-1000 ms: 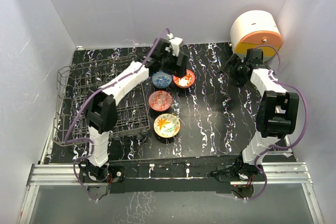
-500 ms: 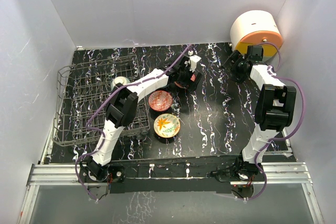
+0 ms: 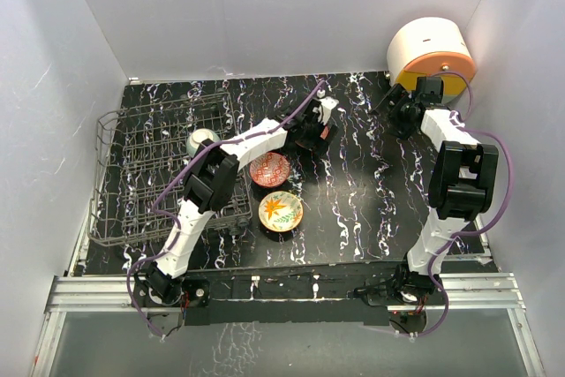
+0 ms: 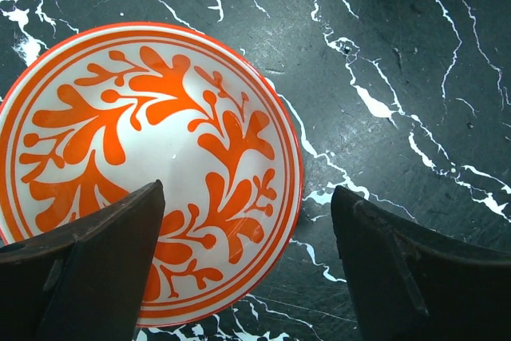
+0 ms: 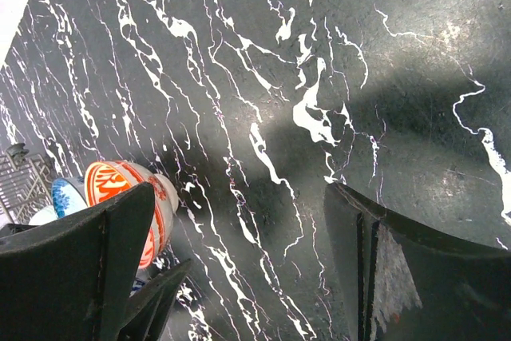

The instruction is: Load the bowls into the dish rack

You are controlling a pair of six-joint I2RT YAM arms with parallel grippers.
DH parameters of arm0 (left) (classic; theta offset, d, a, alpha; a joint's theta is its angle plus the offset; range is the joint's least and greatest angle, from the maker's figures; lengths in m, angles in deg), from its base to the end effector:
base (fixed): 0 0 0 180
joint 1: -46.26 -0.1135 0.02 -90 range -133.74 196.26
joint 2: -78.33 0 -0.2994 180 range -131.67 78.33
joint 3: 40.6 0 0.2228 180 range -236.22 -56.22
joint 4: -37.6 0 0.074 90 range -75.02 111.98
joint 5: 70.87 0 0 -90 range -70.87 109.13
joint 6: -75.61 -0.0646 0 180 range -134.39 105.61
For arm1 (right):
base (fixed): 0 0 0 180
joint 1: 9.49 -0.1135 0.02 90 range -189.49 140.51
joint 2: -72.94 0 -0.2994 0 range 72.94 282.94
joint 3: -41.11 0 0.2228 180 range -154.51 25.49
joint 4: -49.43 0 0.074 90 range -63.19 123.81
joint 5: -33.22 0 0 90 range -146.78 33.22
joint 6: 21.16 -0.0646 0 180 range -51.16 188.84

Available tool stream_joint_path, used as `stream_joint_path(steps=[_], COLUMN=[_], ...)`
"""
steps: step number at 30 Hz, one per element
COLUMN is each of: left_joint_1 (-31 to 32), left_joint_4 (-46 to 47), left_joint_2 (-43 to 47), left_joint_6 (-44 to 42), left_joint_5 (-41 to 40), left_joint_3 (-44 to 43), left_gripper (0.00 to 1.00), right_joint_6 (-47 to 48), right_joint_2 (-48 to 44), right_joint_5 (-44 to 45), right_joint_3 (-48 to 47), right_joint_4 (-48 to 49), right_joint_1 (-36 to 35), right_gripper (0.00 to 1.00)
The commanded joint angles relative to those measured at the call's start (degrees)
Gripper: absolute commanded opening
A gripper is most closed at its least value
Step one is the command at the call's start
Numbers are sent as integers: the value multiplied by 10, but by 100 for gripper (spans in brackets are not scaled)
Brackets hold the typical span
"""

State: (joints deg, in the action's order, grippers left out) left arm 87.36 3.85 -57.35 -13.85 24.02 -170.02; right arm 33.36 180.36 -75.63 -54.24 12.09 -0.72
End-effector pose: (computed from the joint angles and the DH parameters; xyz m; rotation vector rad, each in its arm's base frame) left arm 0.4196 -0.3734 0.2094 0.8443 2.1521 -0.4753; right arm 0.4138 -0.0427 0.2500 0.7864 2.3350 0.6072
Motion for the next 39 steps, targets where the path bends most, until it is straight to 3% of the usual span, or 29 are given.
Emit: stream_joint_path(steps=[1, 9, 16, 21, 28, 33, 39], left_joint_1=[3, 5, 7, 8, 10, 9, -24], left_joint_4=[-1, -3, -7, -8, -21, -6, 54], left_joint_2=[-5, -2, -5, -3, 26, 93, 243], left_joint_6=[-6, -5, -10, -8, 5, 42, 102], left_joint_5=[-15, -10, -22, -28, -11, 15, 30], left_joint_3=[-14, -6, 13, 14, -27, -57, 26], left_gripper=[80, 45, 30, 0, 0, 0, 0], right_joint_6=[3, 2, 6, 5, 1, -2, -3], right_joint_2=[1, 3, 2, -1, -9, -15, -25], right_joint_5=[-4, -2, -1, -3, 3, 5, 9], right_joint_3=[2, 2, 9, 13, 12, 18, 21], right_joint_4=[38, 39, 39, 41, 41, 41, 41], right_joint_1=[4, 9, 15, 21, 28, 29, 32], right_gripper=[90, 90, 90, 90, 90, 90, 90])
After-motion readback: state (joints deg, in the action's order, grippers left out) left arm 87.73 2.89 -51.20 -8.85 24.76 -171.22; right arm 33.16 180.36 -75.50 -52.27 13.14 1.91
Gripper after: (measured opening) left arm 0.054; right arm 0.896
